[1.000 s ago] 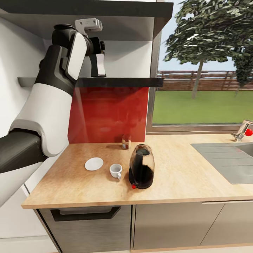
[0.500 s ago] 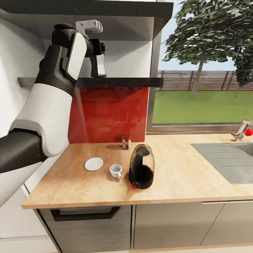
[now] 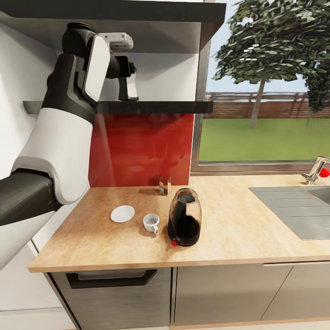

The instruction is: Set up a coffee station on the kitchen countertop: keep the coffee maker on the countertop, move the bottle of coffee from the kitchen shelf to the counter next to the coffee maker, place a paper coffee filter on top of the coffee maker, put the saucer next to the coffee maker with the coffee cup on the saucer, and place the electric kettle next to the coffee maker.

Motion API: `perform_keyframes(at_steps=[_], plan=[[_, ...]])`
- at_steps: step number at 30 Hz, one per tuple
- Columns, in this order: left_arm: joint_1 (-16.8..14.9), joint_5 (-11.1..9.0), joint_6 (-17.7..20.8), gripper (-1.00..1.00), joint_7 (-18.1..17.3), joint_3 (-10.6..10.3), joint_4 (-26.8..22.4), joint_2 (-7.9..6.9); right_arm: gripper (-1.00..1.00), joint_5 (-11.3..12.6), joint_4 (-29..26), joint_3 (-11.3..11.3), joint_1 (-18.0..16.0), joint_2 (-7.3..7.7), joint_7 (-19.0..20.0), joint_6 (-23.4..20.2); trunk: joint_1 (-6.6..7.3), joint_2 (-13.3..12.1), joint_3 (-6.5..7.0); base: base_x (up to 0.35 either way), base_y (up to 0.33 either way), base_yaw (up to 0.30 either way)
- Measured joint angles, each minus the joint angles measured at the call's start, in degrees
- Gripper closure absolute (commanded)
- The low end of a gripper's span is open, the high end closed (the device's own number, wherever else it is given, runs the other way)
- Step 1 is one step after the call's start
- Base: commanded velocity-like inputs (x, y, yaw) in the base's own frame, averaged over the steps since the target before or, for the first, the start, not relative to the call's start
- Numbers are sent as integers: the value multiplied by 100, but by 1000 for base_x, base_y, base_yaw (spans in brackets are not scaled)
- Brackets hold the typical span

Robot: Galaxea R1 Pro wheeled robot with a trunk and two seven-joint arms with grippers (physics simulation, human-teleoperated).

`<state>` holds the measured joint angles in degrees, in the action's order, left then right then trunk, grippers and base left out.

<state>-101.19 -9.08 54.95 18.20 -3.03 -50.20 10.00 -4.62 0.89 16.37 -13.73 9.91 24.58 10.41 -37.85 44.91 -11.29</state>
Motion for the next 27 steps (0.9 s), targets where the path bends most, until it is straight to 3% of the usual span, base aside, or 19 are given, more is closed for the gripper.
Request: perform_keyframes(at_steps=[27], plan=[[0, 4, 11, -100, 6, 73, 71, 0, -100, -5, 7, 0, 0, -8, 0, 20, 0, 0, 0, 39, 0, 0]])
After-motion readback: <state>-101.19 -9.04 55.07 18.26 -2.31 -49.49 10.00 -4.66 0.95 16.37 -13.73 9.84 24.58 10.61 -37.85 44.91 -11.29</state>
